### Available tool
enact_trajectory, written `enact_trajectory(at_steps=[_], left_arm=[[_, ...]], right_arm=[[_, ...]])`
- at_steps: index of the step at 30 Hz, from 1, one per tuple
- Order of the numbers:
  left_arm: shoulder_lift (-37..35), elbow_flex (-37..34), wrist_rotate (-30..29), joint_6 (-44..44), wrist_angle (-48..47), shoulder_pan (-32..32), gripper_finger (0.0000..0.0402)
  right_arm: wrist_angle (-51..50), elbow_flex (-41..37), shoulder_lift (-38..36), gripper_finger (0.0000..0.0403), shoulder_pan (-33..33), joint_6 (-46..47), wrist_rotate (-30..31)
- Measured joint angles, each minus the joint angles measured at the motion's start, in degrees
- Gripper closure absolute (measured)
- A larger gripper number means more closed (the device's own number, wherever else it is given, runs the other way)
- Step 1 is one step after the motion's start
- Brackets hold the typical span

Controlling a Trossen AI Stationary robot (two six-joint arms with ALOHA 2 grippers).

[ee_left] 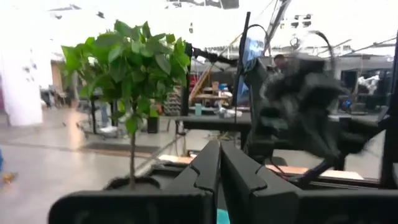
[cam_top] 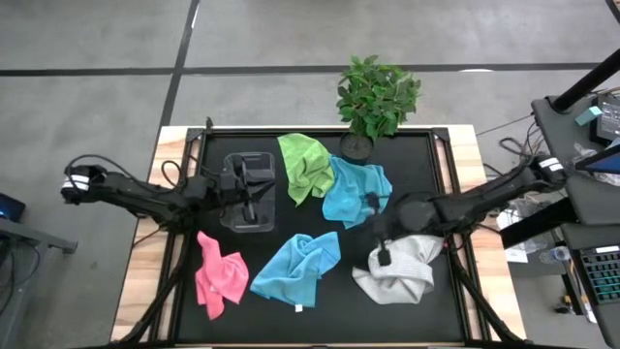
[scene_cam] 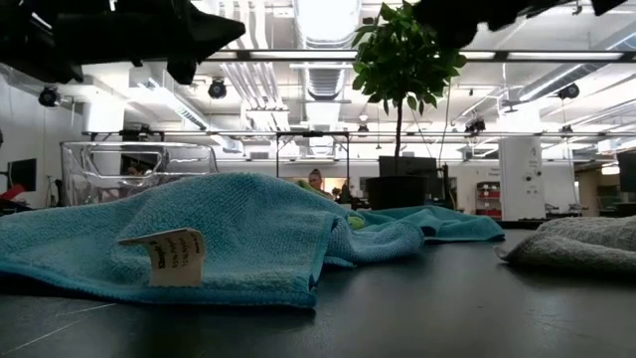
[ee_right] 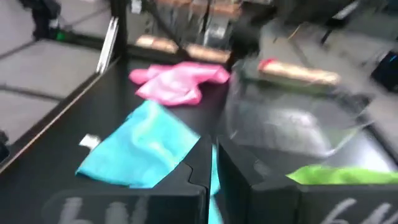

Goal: Fold microfiber towels
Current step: Fold the bottom blue microfiber towel

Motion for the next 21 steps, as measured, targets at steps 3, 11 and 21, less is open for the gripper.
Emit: enact_trajectory(at_steps=[3, 11, 21], left_arm=[[0.3, 0.0, 0.0, 1.5, 1.6, 0.0, 0.0402], [-1.4, -0.2, 0.0, 1.5, 1.7, 0.0, 0.0402], [-1.3, -0.2, 0.0, 1.5, 1.8, 0.0, 0.0402]], right_arm=[[1.1, 3.2, 4.6, 0.0385, 1.9, 0.9, 0.0], [-1.6, 10.4, 14.9, 0.0385, 3.6, 0.8, 0.1], [-22.9, 24.2, 25.2, 0.0380, 3.3, 6.4, 0.0]])
